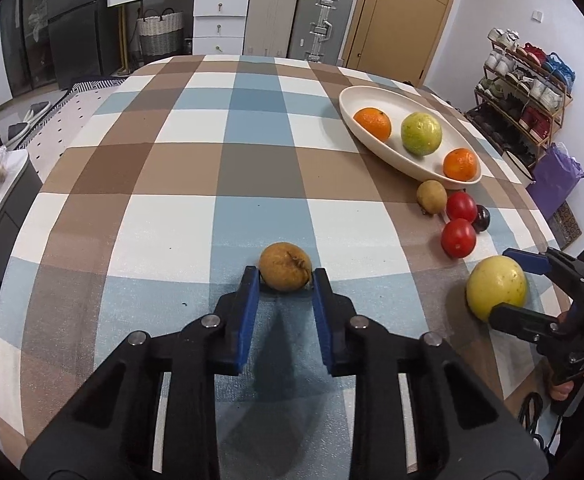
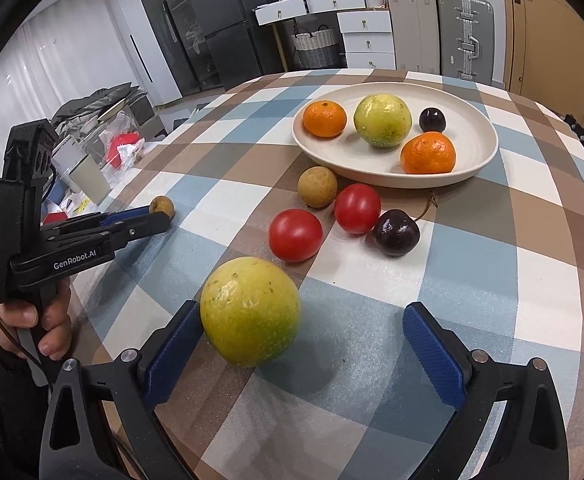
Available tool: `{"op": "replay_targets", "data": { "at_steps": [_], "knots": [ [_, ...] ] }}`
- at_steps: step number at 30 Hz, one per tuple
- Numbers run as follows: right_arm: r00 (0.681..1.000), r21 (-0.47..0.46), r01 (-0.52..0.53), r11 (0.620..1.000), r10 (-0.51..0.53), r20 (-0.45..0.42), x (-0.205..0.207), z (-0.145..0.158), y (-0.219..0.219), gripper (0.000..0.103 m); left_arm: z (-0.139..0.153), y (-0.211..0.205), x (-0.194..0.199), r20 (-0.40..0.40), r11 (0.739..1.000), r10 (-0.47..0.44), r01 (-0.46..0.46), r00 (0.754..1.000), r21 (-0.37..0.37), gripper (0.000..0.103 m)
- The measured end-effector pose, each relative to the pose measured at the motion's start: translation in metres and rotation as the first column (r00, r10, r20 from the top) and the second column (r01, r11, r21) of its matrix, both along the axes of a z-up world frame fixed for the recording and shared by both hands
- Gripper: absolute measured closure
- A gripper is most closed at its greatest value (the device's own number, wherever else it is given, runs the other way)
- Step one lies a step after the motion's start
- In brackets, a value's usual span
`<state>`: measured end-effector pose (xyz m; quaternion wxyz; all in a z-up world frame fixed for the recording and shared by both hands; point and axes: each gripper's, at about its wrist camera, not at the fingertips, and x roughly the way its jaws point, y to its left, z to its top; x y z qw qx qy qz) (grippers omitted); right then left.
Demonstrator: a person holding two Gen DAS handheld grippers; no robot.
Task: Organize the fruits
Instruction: 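Grasp the brown kiwi with the left gripper while the right gripper grasps the yellow pomelo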
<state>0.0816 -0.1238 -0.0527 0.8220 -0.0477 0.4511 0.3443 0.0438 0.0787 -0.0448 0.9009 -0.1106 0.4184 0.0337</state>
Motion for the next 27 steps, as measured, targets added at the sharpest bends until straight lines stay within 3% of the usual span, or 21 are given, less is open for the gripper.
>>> {"op": "replay_targets", "data": {
  "at_steps": [6, 15, 22, 27],
  "knots": [
    [1.000, -0.001, -0.013, 1.000, 0.013, 0.002, -0.002, 0.000, -0.001, 0.009, 0.008, -0.016, -0.004, 0.030, 0.998, -0.063, 0.063, 0.998, 0.019, 0.079],
    [0.998, -0.013, -0.054, 0.998, 0.054, 0.016, -0.008, 0.001, 0.009, 0.029, 0.011, -0.033, -0.006, 0.042, 0.994, -0.111, 0.110, 0.993, 0.021, 0.079],
    [0.996, 0.003, -0.089, 0.996, 0.089, 0.019, -0.013, 0.002, 0.013, 0.054, 0.012, -0.042, -0.005, 0.045, 0.993, -0.122, 0.121, 0.992, 0.016, 0.079],
    [0.994, -0.006, -0.100, 0.995, 0.100, 0.042, -0.017, 0.003, 0.014, 0.054, 0.013, -0.054, -0.006, 0.052, 0.989, -0.148, 0.146, 0.988, 0.025, 0.079]
  ]
}}
